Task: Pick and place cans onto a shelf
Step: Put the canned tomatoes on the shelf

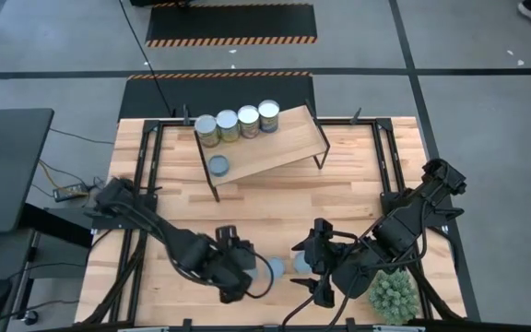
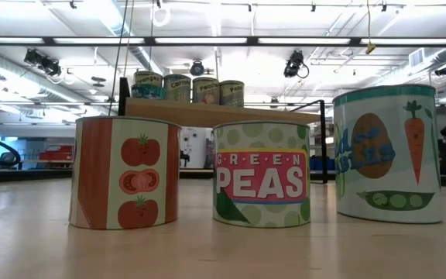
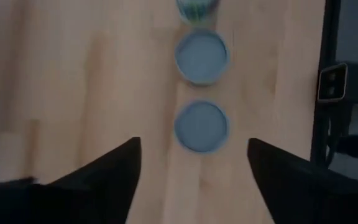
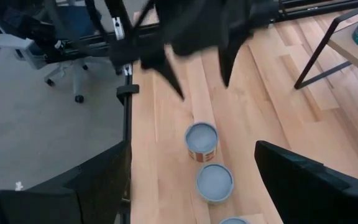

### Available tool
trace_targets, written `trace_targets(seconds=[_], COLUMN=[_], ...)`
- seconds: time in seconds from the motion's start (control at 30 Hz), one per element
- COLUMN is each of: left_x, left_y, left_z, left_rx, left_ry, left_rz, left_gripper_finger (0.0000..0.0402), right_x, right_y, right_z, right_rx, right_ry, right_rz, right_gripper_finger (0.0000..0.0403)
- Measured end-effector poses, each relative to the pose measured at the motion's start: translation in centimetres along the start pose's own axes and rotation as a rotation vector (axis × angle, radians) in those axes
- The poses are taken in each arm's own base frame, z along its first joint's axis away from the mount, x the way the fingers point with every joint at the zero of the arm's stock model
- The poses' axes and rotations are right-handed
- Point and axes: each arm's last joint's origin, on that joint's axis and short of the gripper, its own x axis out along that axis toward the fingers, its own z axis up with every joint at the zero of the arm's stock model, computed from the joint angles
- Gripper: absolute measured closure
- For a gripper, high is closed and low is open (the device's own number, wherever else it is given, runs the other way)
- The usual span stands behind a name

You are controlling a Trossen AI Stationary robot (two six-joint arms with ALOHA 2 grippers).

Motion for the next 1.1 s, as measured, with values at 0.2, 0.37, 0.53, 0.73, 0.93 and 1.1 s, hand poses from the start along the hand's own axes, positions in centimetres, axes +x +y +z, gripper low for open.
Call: trace_targets(seconds=[0.2, 0.37, 0.53, 0.73, 0.93, 1.1], left_x=[3.9, 6.0, 7.7, 9.9, 10.9, 10.9], left_y=[-1.8, -2.5, -1.6, 0.4, 0.5, 0.3], left_z=[0.0, -0.5, -0.3, -2.1, -3.6, -3.9], left_rx=[0.004, 0.092, 0.139, 0.115, 0.102, 0.006], left_ry=[0.091, 0.182, 0.224, 0.325, 0.298, 0.326], left_rz=[-0.051, -0.061, -0.041, -0.061, -0.083, -0.106], left_gripper_finger=[0.0084, 0.0083, 0.0083, 0.0083, 0.0083, 0.0083], right_x=[-0.1, -0.1, -0.1, -0.2, -0.2, -0.2], right_y=[0.2, 0.2, 0.2, 0.3, 0.4, 0.4], right_z=[-0.1, -0.1, -0.1, -0.2, -0.2, -0.2], right_rx=[-0.004, -0.002, 0.000, 0.019, 0.024, 0.021], right_ry=[0.002, 0.001, -0.001, 0.001, -0.003, -0.005], right_rz=[0.005, 0.006, 0.009, 0.014, 0.011, 0.009], right_gripper_finger=[0.0055, 0.0055, 0.0055, 0.0055, 0.0055, 0.0055])
